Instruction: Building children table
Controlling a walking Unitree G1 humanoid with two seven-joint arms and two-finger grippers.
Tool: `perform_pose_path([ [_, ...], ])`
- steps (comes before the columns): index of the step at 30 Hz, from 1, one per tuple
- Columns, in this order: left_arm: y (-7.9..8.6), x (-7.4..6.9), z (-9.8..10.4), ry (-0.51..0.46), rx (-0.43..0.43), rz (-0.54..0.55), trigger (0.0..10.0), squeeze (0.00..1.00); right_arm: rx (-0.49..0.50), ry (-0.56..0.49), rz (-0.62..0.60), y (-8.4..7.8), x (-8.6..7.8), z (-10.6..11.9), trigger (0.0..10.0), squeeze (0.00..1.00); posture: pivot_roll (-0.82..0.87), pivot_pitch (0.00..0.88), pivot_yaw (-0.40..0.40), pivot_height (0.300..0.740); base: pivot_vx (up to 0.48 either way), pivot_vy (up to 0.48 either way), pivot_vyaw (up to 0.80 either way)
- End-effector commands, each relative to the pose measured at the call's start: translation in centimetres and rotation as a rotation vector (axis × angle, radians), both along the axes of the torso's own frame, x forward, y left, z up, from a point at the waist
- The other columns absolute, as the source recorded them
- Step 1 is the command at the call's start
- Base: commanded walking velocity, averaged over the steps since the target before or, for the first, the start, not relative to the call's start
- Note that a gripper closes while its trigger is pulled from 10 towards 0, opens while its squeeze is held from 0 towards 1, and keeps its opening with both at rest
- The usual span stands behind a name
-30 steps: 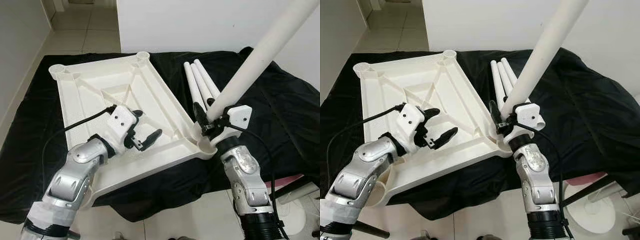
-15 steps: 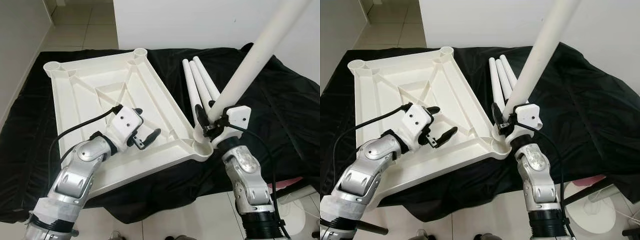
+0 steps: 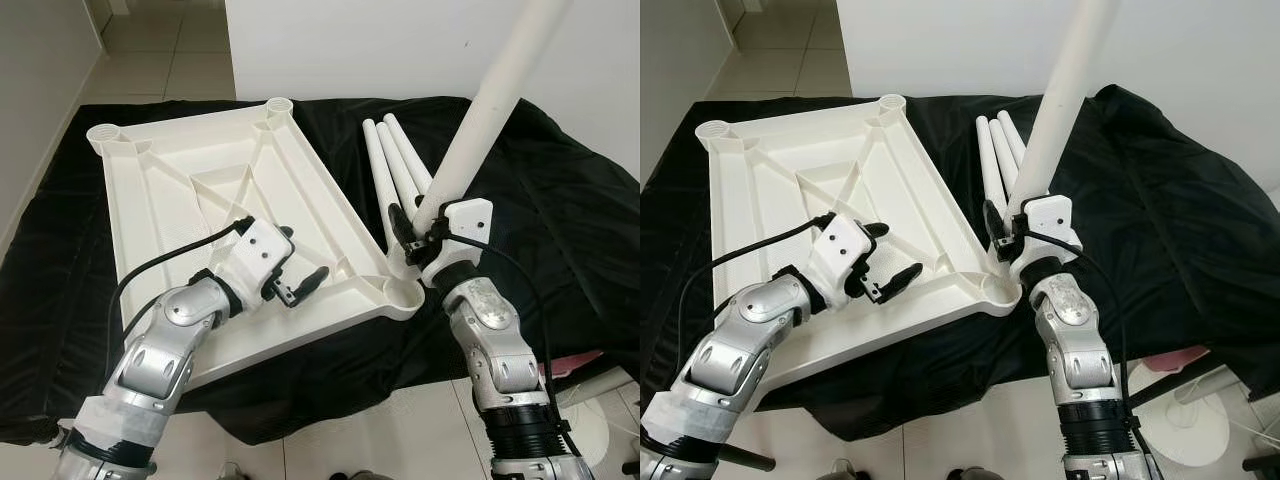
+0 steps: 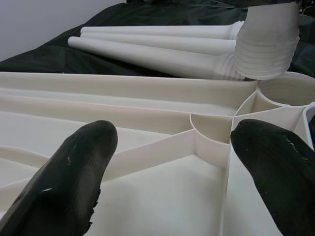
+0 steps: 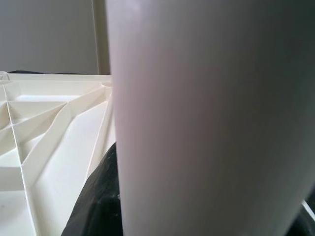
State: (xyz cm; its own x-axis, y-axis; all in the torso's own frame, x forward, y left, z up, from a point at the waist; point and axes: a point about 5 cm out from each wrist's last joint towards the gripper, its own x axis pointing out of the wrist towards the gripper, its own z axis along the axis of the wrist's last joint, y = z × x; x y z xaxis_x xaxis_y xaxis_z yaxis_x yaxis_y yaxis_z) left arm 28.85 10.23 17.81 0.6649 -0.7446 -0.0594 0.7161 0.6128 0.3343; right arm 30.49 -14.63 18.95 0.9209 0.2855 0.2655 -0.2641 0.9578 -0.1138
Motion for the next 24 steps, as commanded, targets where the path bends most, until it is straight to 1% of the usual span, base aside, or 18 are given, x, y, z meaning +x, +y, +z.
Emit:
perform_pose_path([
  [1, -0.6, -0.8, -1.0, 0.106, 0.004, -0.079, 10.0, 0.0, -0.041, 0.006, 0.024, -0.2, -0.5, -0.7, 10.0, 0.0, 0.0, 0.108, -0.045, 0.74, 0.0, 0.0, 0.0],
  [2, -0.7, -1.1, -1.1, 0.128, -0.009, -0.095, 10.0, 0.0, -0.053, 0.008, 0.034, -0.1, -0.8, -1.0, 10.0, 0.0, 0.0, 0.108, -0.045, 0.74, 0.0, 0.0, 0.0],
  [3, -0.7, -1.1, -1.1, 0.128, -0.009, -0.095, 10.0, 0.0, -0.053, 0.008, 0.034, -0.1, -0.8, -1.0, 10.0, 0.0, 0.0, 0.108, -0.045, 0.74, 0.0, 0.0, 0.0],
  [4, -1.0, -1.7, -1.3, 0.164, -0.031, -0.136, 10.0, 0.0, -0.051, 0.018, 0.053, -0.1, -1.3, -1.5, 10.0, 0.0, -0.01, 0.111, -0.042, 0.74, 0.0, 0.0, 0.0],
  [8, -1.2, -2.0, -1.4, 0.154, -0.031, -0.147, 10.0, 0.0, -0.061, 0.013, 0.065, -0.1, -1.7, -1.8, 10.0, 0.0, -0.01, 0.112, -0.041, 0.74, 0.0, 0.0, 0.0],
  [9, -1.4, -2.0, -1.7, 0.19, -0.054, -0.126, 10.0, 0.0, -0.052, 0.014, 0.086, 0.0, -1.9, -2.0, 10.0, 0.0, -0.02, 0.113, -0.037, 0.74, 0.0, 0.0, 0.0],
  [10, -1.4, -2.0, -1.8, 0.204, -0.064, -0.123, 10.0, 0.0, -0.05, 0.014, 0.091, 0.0, -2.0, -2.1, 10.0, 0.0, -0.02, 0.113, -0.037, 0.74, 0.0, 0.0, 0.0],
  [14, -1.7, -2.1, -1.3, 0.174, -0.1, -0.115, 10.0, 0.0, -0.055, 0.009, 0.102, -0.1, -2.1, -2.3, 10.0, 0.0, -0.02, 0.112, -0.035, 0.74, 0.0, 0.0, 0.0],
  [17, -1.7, -2.1, -1.1, 0.171, -0.113, -0.11, 10.0, 0.0, -0.068, 0.012, 0.113, -0.1, -2.3, -2.6, 10.0, 0.0, -0.02, 0.109, -0.035, 0.74, 0.0, 0.0, 0.0],
  [21, -1.7, -2.1, -1.0, 0.162, -0.106, -0.083, 10.0, 0.0, -0.077, 0.02, 0.119, -0.3, -2.6, -3.1, 10.0, 0.0, -0.02, 0.107, -0.037, 0.74, 0.0, 0.0, 0.0],
  [23, -1.7, -2.1, -0.8, 0.143, -0.097, -0.069, 10.0, 0.0, -0.103, 0.037, 0.131, -0.7, -3.0, -3.9, 10.0, 0.0, -0.02, 0.105, -0.037, 0.74, 0.0, 0.0, 0.0],
  [24, -1.7, -2.1, -0.8, 0.143, -0.097, -0.069, 10.0, 0.0, -0.103, 0.037, 0.131, -0.7, -3.0, -3.9, 10.0, 0.0, -0.02, 0.105, -0.037, 0.74, 0.0, 0.0, 0.0],
])
